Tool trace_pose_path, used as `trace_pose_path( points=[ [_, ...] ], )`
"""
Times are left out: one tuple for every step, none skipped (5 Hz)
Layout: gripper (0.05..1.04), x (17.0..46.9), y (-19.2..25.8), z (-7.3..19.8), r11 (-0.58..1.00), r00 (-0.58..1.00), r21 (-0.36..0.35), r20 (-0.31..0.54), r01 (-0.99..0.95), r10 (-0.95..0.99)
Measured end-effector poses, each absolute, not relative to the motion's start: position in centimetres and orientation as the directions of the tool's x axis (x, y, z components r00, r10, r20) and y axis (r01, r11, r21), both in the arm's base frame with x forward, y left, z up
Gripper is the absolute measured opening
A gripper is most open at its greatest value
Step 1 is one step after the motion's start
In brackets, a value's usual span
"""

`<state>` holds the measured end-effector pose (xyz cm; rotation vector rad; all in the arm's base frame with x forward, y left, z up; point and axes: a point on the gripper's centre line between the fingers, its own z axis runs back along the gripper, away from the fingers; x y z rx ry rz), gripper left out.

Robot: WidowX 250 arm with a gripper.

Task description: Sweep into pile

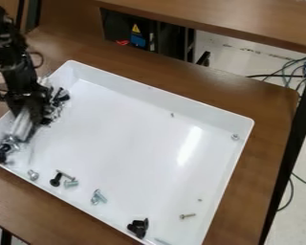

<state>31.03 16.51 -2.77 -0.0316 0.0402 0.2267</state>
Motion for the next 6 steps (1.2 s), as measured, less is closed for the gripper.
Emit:
trace_pose_path(
  points=[
    [0.357, 32.9, 11.9, -2.2, 0.985, 0.987, -0.054, -0.008, -0.162, 0.162],
    [0.357, 34.1, 7.6, -1.8, 0.994, 0.996, -0.064, 0.017, -0.085, 0.086],
    [0.357, 34.3, 5.6, -0.4, 0.992, 0.993, -0.072, 0.047, -0.107, 0.111],
    [0.357, 34.1, 0.0, 0.0, 0.993, 0.996, -0.096, 0.057, -0.065, 0.071],
    [0.357, 33.0, -3.7, -0.8, 0.994, 0.998, -0.098, 0.036, -0.044, 0.048],
    [0.357, 30.8, -5.6, -2.3, 0.991, 0.998, -0.116, 0.002, -0.061, 0.061]
  ],
)
